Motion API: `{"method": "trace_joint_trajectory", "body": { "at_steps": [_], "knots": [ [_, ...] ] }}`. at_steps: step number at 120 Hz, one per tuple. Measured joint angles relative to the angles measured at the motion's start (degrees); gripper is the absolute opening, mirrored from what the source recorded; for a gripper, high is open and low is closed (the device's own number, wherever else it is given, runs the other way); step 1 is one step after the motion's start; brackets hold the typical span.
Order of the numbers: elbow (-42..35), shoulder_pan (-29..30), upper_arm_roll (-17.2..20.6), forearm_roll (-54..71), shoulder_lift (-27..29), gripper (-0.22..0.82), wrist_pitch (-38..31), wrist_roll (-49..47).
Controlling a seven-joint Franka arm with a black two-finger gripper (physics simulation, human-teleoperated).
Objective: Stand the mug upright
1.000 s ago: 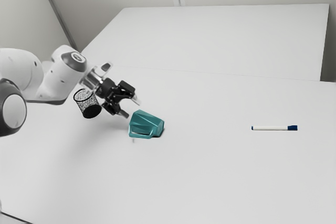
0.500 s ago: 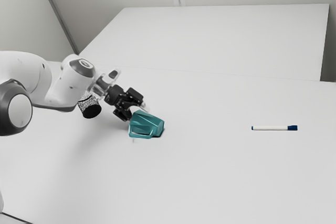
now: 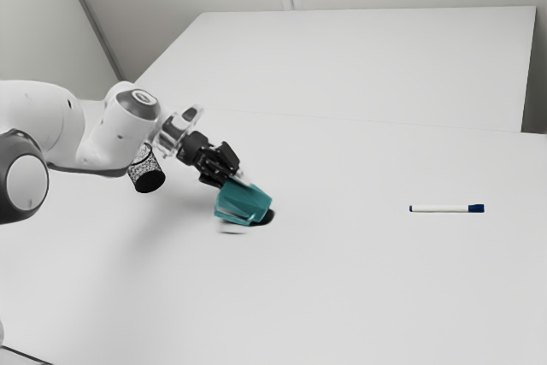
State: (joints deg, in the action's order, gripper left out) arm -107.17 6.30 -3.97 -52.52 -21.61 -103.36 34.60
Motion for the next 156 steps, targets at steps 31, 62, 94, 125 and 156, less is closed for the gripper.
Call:
{"method": "trace_joint_trajectory", "body": {
  "at_steps": [31, 62, 94, 125, 156],
  "knots": [
    [1.0, 0.0, 1.0, 0.3, -0.3, -0.14, -0.3, 0.0],
    [1.1, -1.1, 1.1, 2.6, 3.3, -0.16, -0.8, -1.5],
    [0.4, -10.5, 1.3, 25.0, 10.7, -0.17, -8.9, -3.6],
    [-1.7, -14.5, 2.0, 51.9, 11.5, -0.17, -16.4, -6.4],
    [-7.4, -16.2, 2.0, 64.4, 13.7, -0.18, -19.1, -12.3]
  ]
}}
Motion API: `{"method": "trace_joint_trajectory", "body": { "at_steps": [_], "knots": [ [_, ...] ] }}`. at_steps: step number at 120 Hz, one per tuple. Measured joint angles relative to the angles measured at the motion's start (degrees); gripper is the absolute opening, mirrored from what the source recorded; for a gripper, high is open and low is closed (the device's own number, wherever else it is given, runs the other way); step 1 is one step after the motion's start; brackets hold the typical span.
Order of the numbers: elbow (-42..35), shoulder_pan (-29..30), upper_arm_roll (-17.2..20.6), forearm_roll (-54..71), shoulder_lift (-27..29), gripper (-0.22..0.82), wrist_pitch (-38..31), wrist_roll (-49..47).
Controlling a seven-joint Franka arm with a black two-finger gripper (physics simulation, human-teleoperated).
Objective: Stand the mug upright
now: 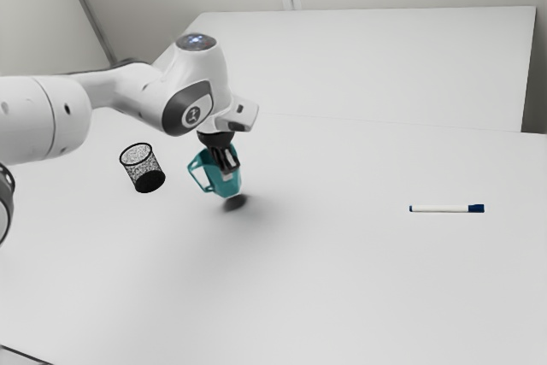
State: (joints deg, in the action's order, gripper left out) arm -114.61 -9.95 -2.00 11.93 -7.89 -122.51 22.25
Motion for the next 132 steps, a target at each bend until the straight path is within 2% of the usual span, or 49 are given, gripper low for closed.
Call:
{"method": "trace_joint_trajectory", "body": {
  "at_steps": [16, 62, 132],
  "knots": [
    [-1.3, -0.4, 0.1, 1.5, 0.5, -0.18, -0.9, -2.6],
    [-1.2, -0.3, 0.0, 2.2, -3.2, -0.17, -6.3, -8.6],
    [-1.2, -0.1, -0.2, 2.2, -5.5, -0.17, -8.7, -13.6]
  ]
}}
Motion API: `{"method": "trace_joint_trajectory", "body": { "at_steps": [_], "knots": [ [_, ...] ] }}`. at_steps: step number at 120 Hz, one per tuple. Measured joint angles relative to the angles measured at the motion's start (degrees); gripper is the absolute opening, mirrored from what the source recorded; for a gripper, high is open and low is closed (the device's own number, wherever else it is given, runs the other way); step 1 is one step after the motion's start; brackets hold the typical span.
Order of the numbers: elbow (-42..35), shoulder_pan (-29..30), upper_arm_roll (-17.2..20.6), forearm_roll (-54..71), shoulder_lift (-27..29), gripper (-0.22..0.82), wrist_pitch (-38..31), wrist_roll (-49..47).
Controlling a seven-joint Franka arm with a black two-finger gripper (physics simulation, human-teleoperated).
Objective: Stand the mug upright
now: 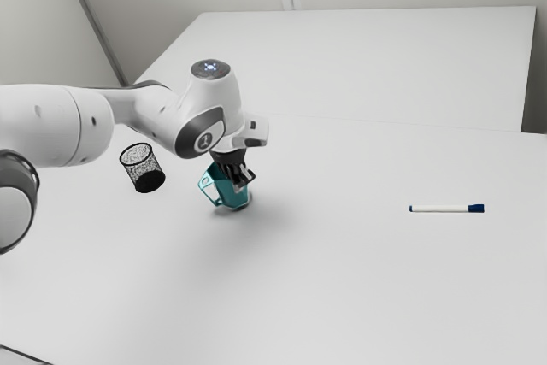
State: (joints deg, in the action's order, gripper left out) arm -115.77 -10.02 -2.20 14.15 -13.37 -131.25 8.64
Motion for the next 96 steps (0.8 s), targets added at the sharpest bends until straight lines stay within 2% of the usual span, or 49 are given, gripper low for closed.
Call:
{"method": "trace_joint_trajectory", "body": {
  "at_steps": [11, 26, 37, 84, 96],
  "knots": [
    [0.0, 0.0, 0.0, -0.1, -0.1, -0.13, -0.1, -0.5],
    [0.0, 0.0, 0.0, -0.6, 0.1, 0.05, 0.0, -0.9],
    [0.0, -0.1, 0.0, -0.9, 0.7, 0.14, 0.1, -1.1],
    [-0.1, 0.0, -0.1, -2.9, 6.0, 0.44, 1.7, -1.8],
    [3.7, 0.6, -0.8, -5.6, 8.3, 0.5, 5.1, -1.9]
  ]
}}
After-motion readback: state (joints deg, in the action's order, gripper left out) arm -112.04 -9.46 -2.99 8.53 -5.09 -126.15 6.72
